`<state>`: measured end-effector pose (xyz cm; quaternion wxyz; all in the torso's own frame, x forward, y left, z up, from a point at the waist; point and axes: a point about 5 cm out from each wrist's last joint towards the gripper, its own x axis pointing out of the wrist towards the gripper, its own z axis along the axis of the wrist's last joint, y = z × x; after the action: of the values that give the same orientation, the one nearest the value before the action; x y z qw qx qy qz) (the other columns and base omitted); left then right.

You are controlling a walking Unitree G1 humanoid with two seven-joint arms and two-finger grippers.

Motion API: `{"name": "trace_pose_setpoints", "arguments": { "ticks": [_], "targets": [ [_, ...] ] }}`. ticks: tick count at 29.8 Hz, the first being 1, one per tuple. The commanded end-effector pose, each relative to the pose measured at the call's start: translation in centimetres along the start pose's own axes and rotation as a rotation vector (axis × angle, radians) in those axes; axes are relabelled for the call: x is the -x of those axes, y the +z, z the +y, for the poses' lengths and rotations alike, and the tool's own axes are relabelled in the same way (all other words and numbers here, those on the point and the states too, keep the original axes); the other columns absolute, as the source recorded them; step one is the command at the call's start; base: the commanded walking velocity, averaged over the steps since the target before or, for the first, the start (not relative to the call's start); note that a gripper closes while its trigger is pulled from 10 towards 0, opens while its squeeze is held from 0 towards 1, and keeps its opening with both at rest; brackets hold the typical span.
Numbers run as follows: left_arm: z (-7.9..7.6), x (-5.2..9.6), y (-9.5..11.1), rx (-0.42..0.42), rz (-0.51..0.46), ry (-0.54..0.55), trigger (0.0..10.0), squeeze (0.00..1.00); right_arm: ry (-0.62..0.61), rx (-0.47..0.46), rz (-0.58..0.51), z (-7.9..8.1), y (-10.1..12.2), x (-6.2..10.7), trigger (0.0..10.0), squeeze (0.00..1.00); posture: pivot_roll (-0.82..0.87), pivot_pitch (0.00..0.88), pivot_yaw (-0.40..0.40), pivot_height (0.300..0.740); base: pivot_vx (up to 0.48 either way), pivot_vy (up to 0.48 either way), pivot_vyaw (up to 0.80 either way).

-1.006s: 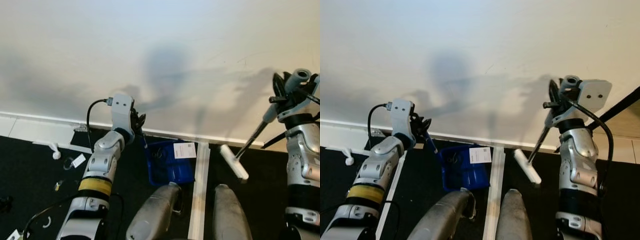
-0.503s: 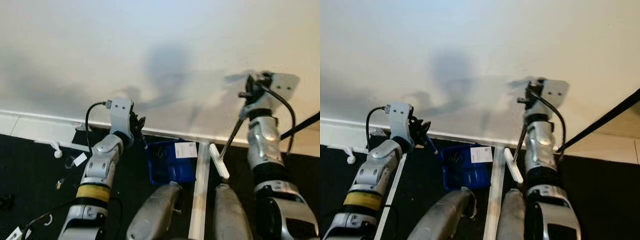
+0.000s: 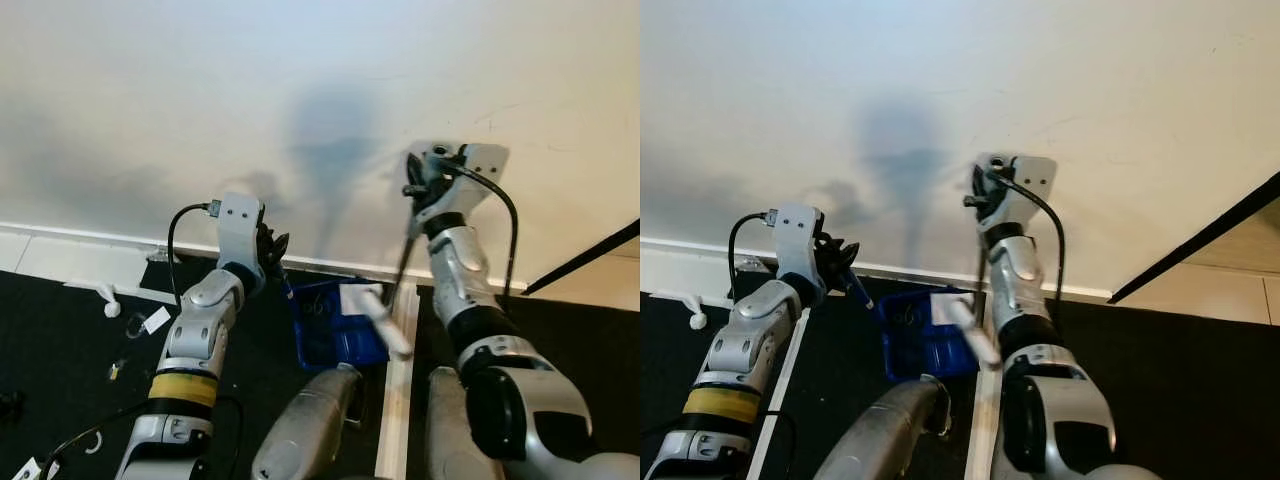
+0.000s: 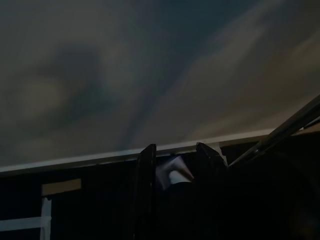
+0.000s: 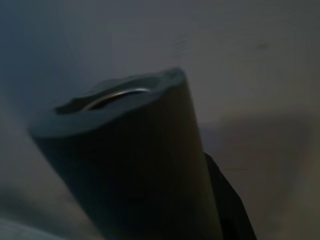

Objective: Sweep floor

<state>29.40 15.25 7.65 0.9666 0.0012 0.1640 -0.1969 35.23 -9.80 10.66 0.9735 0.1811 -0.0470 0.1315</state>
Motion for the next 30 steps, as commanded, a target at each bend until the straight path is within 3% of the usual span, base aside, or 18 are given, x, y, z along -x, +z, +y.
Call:
{"name": "trace_pose_setpoints", "arguments": {
  "ticks": [1, 7, 10, 18, 23, 26, 27, 30],
  "targets": [
    [-1.7, -0.4, -1.8, 0.095, 0.062, -0.092, 10.0, 0.0, 0.06, -0.105, -0.012, 2.6, -0.8, -0.2, 10.0, 0.0, 0.06, 0.241, 0.118, 0.74, 0.0, 0.0, 0.0],
    [-1.4, -0.5, -1.6, 0.098, 0.052, -0.081, 10.0, 0.0, 0.142, -0.052, -0.171, 2.1, 3.0, 0.2, 10.0, 0.0, 0.03, 0.23, 0.1, 0.74, 0.0, 0.0, 0.0],
    [-1.1, -0.8, -1.5, 0.104, 0.046, -0.072, 10.0, 0.0, 0.212, -0.003, -0.27, 1.8, 6.6, 2.0, 10.0, 0.0, 0.01, 0.223, 0.097, 0.74, 0.0, 0.0, 0.0],
    [-1.5, -1.7, -1.3, 0.103, 0.046, -0.085, 10.0, 0.0, 0.322, 0.048, -0.312, 2.1, 11.0, 5.5, 10.0, 0.0, -0.04, 0.21, 0.103, 0.74, 0.0, 0.0, 0.0],
    [-1.8, -2.4, -1.1, 0.098, 0.042, -0.105, 10.0, 0.0, 0.241, 0.194, -0.267, -0.5, 12.6, 7.0, 10.0, 0.0, -0.06, 0.203, 0.116, 0.74, 0.0, 0.0, 0.0],
    [-1.8, -2.4, -1.1, 0.097, 0.042, -0.107, 10.0, 0.0, 0.202, 0.21, -0.25, -1.6, 12.8, 7.3, 10.0, 0.0, -0.06, 0.203, 0.116, 0.74, 0.0, 0.0, 0.0],
    [-1.7, -2.5, -1.1, 0.095, 0.042, -0.108, 10.0, 0.0, 0.139, 0.238, -0.211, -3.2, 12.6, 7.7, 10.0, 0.0, -0.06, 0.204, 0.119, 0.74, 0.0, 0.0, 0.0],
    [-1.6, -2.5, -1.1, 0.093, 0.043, -0.108, 10.0, 0.0, 0.078, 0.259, -0.17, -4.7, 12.1, 8.0, 10.0, 0.0, -0.06, 0.203, 0.118, 0.74, 0.0, 0.0, 0.0]
  ]
}}
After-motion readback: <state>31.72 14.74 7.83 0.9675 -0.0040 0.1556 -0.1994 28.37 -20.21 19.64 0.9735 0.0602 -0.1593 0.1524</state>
